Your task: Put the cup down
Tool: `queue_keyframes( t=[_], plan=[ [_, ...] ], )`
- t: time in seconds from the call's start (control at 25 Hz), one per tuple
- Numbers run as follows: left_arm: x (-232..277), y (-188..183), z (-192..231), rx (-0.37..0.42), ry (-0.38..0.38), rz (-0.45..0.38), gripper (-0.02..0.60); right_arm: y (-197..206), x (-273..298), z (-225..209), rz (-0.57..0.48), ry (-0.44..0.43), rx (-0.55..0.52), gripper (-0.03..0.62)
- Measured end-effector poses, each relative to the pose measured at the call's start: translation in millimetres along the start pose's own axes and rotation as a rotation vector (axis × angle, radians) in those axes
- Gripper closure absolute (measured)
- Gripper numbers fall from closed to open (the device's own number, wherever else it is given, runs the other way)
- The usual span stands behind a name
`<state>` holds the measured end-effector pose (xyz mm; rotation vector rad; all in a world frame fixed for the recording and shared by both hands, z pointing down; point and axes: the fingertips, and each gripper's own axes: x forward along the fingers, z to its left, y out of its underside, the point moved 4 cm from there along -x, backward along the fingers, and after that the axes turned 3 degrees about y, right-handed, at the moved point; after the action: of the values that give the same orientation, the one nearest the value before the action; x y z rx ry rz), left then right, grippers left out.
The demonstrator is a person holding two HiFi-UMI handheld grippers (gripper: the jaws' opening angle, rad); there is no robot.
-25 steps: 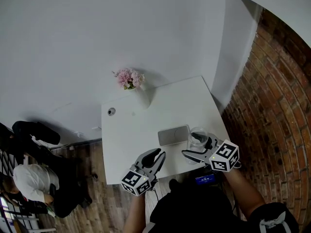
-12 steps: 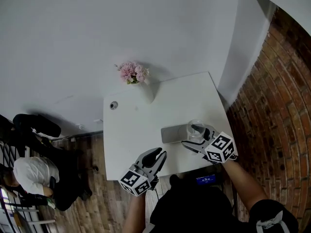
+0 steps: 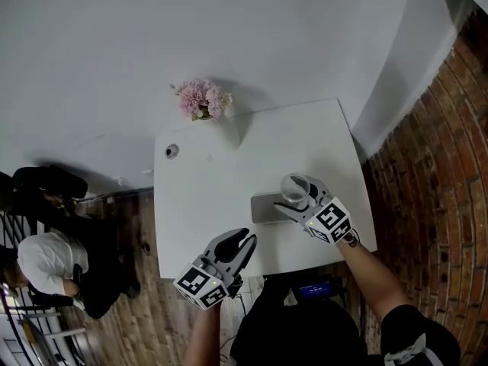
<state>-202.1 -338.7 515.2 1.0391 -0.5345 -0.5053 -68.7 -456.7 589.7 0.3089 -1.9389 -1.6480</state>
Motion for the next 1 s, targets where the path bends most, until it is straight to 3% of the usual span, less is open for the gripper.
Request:
queue_keyframes(
  t=[0.16,0.56,1.0],
  plan=[
    [2,3,9,-0.017,-0.009,0.005,0.489,3,12,-7,-0.023,-0.006,-0.005,0.232],
    [3,2,21,-0.029,-0.024,0.007,0.489,11,3,12,-0.063,-0.006,-0.131,0.232],
    [7,3,19,-0.011,-0.033,0.001,0.489,19,5,15,-0.01,-0.036,-0.098,0.214]
  ],
)
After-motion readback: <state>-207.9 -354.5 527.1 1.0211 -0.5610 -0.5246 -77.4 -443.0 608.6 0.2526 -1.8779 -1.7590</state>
